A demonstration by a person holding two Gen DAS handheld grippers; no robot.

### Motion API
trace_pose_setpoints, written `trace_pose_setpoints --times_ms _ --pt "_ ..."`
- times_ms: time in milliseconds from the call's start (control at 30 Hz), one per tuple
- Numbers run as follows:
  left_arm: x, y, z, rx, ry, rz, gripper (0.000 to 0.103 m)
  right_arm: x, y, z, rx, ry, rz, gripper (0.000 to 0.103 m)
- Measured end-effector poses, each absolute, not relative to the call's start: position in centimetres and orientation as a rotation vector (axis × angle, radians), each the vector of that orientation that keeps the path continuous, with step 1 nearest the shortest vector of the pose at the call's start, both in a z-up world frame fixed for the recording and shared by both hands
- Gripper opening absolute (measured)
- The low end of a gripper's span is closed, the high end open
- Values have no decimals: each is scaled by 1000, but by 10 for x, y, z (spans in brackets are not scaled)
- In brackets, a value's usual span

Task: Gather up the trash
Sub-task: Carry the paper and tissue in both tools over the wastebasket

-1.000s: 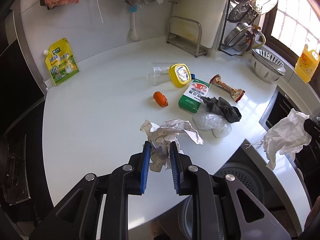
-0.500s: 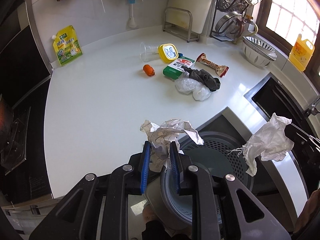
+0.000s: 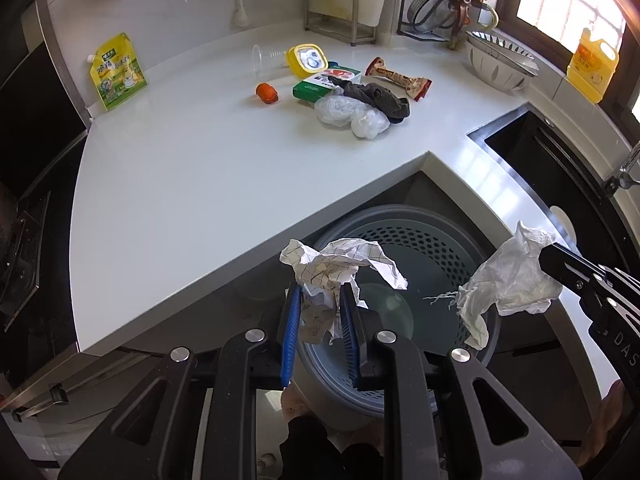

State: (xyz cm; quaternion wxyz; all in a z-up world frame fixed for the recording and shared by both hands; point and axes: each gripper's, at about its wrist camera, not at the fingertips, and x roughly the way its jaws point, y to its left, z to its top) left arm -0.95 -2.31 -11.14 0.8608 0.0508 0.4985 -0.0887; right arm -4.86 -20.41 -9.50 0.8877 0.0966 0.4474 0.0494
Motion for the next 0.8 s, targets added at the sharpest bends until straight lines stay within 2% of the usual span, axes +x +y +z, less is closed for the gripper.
trace_pose_setpoints --times_ms 800 --pt "-12 -37 -162 112 1188 -240 20 -46 -199 -145 201 1052 125 7"
